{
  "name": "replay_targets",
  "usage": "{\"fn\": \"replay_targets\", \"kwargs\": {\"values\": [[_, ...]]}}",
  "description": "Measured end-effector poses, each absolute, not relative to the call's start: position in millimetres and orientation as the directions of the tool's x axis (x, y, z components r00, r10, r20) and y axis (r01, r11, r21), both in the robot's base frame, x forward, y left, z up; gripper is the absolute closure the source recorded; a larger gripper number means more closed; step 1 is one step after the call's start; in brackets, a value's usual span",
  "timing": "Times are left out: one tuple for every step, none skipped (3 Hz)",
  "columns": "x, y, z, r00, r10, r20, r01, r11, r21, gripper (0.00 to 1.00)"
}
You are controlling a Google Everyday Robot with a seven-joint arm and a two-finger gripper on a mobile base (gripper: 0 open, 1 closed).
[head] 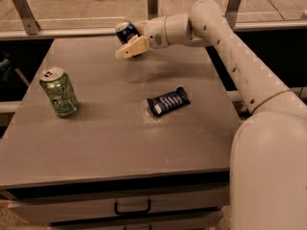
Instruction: Knock pepsi can over
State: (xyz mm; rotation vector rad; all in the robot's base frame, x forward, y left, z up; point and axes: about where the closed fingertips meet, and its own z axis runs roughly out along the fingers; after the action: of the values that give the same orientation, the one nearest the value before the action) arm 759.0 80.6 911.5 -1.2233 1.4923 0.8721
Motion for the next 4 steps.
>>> {"fn": "replay_targets", "kwargs": {"values": [[715.9, 108.5, 929.6, 0.031, -0.23, -0.973, -0.996, 0.071, -0.049, 0.0], [692.4, 117.3, 940.7, 0.057, -0.216, -0.975, -0.998, -0.013, -0.055, 0.0], [695.3, 104.5, 947.0, 0.083, -0.229, -0.97, -0.996, 0.018, -0.09, 0.0], [724.5, 35.6, 968.2, 0.146, -0.334, -0.931, -0.942, 0.24, -0.234, 0.0]]}}
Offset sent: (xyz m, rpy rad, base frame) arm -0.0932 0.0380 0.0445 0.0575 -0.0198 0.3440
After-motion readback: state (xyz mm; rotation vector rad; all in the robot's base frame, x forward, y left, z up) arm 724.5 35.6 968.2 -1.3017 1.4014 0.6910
